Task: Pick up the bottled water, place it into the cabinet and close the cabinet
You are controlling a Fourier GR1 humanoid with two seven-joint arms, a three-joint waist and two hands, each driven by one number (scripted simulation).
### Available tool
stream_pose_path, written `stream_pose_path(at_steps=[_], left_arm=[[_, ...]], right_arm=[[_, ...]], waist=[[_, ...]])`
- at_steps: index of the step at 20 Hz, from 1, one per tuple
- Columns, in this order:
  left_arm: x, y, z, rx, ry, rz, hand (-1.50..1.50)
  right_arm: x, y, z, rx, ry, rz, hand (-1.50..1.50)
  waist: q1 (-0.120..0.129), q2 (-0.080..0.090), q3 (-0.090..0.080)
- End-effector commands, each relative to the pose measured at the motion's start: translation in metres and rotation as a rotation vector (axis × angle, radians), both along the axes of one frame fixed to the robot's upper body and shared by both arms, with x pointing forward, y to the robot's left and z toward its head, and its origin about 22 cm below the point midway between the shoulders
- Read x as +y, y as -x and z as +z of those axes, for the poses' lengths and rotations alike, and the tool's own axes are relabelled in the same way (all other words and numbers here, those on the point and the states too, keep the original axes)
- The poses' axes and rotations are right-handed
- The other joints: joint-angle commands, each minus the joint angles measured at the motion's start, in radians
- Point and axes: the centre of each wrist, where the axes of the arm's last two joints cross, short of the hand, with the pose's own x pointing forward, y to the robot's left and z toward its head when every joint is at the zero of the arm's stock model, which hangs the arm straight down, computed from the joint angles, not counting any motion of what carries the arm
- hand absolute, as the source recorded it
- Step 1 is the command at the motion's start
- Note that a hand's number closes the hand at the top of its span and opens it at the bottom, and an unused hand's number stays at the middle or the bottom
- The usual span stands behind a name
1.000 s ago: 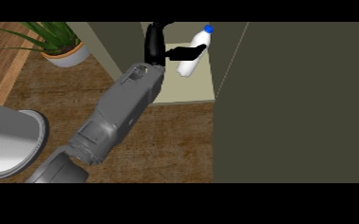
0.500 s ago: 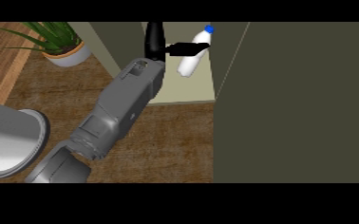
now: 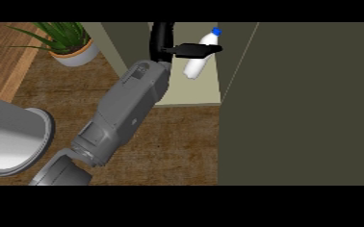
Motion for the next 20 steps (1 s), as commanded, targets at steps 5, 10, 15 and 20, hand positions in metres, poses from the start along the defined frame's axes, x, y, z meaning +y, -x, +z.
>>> stream_pose_path(at_steps=[5, 10, 15, 20], left_arm=[[-0.008, 0.032, -0.017, 0.026, 0.068, -0.121, -1.5], [-0.023, 0.061, -0.008, 0.022, 0.101, -0.179, -1.5], [-0.028, 0.105, -0.017, 0.019, 0.14, -0.206, -1.5], [0.006, 0.146, -0.033, 0.058, 0.167, -0.214, -1.5]], right_arm=[[0.015, 0.0, 0.027, -0.035, 0.002, -0.003, -1.5], [0.018, -0.005, 0.038, -0.033, 0.029, 0.01, -1.5], [0.018, -0.008, 0.031, -0.035, -0.003, 0.002, -1.5], [0.018, -0.009, 0.035, -0.043, 0.03, -0.005, -1.5]], waist=[[0.028, -0.011, 0.0], [0.052, -0.015, 0.0], [0.054, -0.013, 0.0], [0.06, -0.012, 0.0]])
